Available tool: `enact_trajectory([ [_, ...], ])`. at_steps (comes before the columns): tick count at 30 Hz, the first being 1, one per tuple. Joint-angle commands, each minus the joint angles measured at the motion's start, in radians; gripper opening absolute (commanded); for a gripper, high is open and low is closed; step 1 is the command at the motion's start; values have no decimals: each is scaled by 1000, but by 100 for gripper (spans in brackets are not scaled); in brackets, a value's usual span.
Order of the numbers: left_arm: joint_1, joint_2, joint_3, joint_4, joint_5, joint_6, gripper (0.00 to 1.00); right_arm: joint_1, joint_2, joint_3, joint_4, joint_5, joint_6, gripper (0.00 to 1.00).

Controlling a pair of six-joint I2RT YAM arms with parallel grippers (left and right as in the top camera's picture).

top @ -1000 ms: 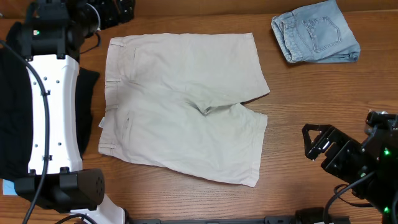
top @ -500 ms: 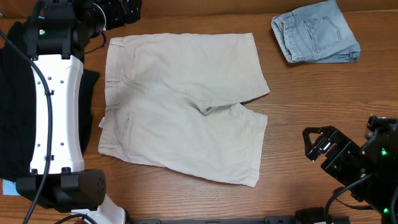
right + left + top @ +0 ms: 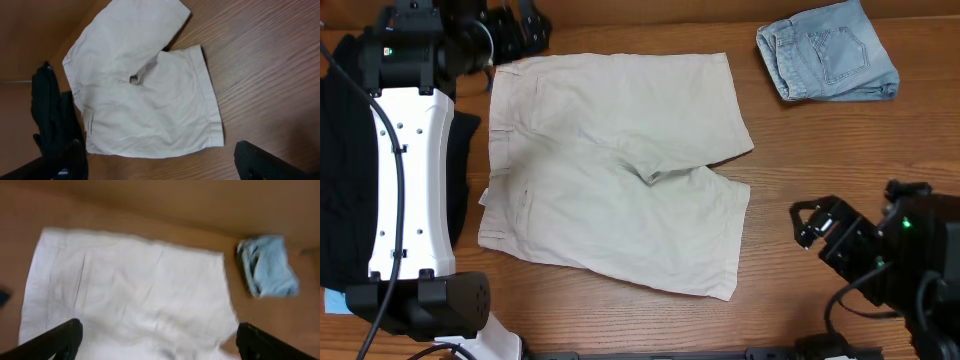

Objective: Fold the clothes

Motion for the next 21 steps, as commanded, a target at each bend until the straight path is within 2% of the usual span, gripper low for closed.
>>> enact_trajectory([
  [1, -1, 5, 0, -76, -35, 57, 100, 0, -2, -42, 48, -68, -1, 100],
  [9, 0, 5, 0, -283, -94, 105, 100, 89, 9, -121, 203, -69, -3, 100],
  [14, -3, 5, 0, -416, -114, 159, 100, 203, 94, -149, 242, 12, 23, 100],
  [18, -3, 5, -3, -507, -244, 149, 100, 299, 208, -154, 228, 112, 97, 100],
  [21, -3, 5, -29, -566, -350, 86, 100, 361, 299, -154, 203, 201, 183, 100],
])
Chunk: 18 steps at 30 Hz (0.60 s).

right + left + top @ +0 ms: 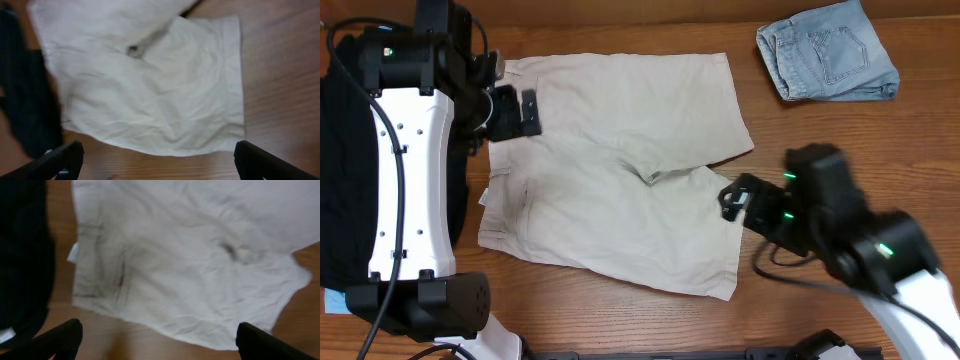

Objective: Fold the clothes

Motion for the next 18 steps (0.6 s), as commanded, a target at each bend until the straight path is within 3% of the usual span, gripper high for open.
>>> enact_trajectory([
  [1, -2, 5, -40, -31, -158, -54, 100, 56, 71, -12, -19, 136, 130, 100],
  [5, 0, -34, -176, 47, -162, -122, 100, 72, 116, -12, -21, 145, 178, 100],
  [9, 0, -142, -424, 204, -162, -195, 100, 72, 117, -12, -21, 190, 177, 100],
  [18, 51, -282, -851, 483, -251, -459, 98, 72, 144, -21, -18, 218, 146, 100],
])
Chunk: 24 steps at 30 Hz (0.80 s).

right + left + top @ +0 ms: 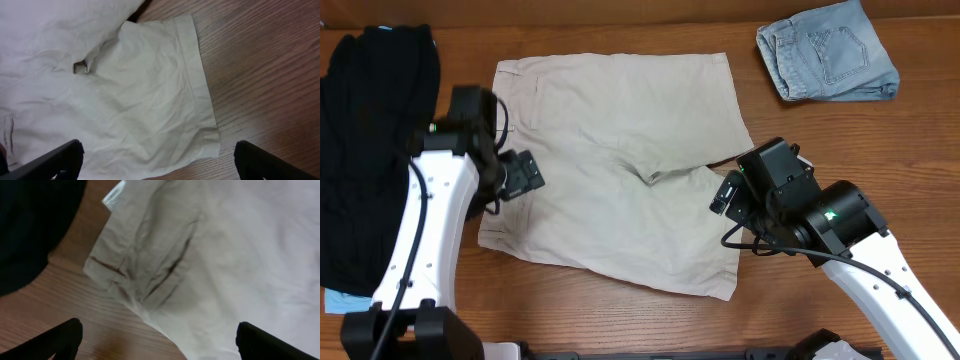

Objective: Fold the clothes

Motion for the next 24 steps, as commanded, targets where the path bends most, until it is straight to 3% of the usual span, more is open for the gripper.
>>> enact_trajectory([
  [1, 49, -21, -110, 60, -64, -158, 97, 3, 22, -12, 5, 26, -3, 100],
  [6, 140, -20, -229, 145, -62, -287, 90, 3, 62, -40, 6, 22, -3, 100],
  [17, 225, -19, -447, 406, -34, -333, 85, 3, 173, -52, 10, 7, -7, 100],
  [24, 225, -19, -522, 463, -10, -335, 82, 3, 185, -85, 23, -20, -10, 100],
])
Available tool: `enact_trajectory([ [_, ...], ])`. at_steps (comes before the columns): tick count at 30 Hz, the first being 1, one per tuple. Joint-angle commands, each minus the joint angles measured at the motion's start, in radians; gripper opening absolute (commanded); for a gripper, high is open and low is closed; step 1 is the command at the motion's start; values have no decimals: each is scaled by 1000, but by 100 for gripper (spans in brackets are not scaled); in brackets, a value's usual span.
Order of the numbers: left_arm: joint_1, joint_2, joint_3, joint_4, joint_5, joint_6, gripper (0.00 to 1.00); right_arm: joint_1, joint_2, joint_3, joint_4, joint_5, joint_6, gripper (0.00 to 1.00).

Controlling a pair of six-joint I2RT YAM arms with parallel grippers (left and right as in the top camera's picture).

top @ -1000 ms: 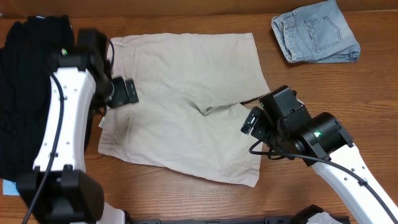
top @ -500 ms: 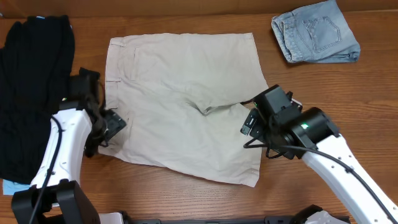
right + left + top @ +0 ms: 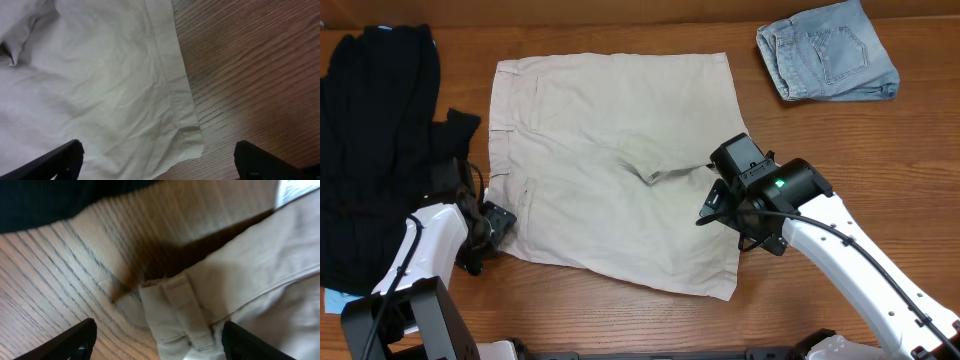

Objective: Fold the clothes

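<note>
Beige shorts [image 3: 610, 160] lie spread flat on the wooden table, waistband to the left and legs to the right. My left gripper [image 3: 490, 232] is open and low at the waistband's near-left corner [image 3: 175, 310], which lies between its fingers [image 3: 75, 340]. My right gripper [image 3: 720, 205] is open over the nearer leg, close to its hem. The hem's corner [image 3: 190, 140] sits between the right fingers [image 3: 60, 160] on the wood. Neither gripper holds cloth.
A pile of black clothing [image 3: 370, 130] lies at the left edge, close to the left arm. Folded blue denim shorts [image 3: 828, 52] rest at the back right. Bare wood [image 3: 860, 160] lies right of the beige shorts.
My left gripper has moved from over the waistband to the shorts' near-left corner, much closer to the table. My right gripper has come closer to the nearer leg's hem. Both stay open.
First my left arm was at the shorts' far-left corner and my right arm stood off at the near right. Then both were over the shorts, left at the waistband, right at the nearer leg. Now each is low at an edge, and the shorts lie unchanged.
</note>
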Motion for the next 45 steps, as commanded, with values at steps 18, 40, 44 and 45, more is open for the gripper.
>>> enact_trajectory([
  [18, -1, -3, -45, 111, -21, -26, 4, 22, 0, -269, 207, -150, 9, 95],
  [40, -1, -3, -45, 82, -21, 137, 4, 201, 0, -518, 396, -194, 121, 62],
  [44, -1, -3, -45, 83, -21, 137, 4, 201, 0, -559, 396, -203, 195, 66],
  [45, -1, -3, -45, 83, -21, 137, 4, 201, 0, -565, 396, -211, 205, 66],
])
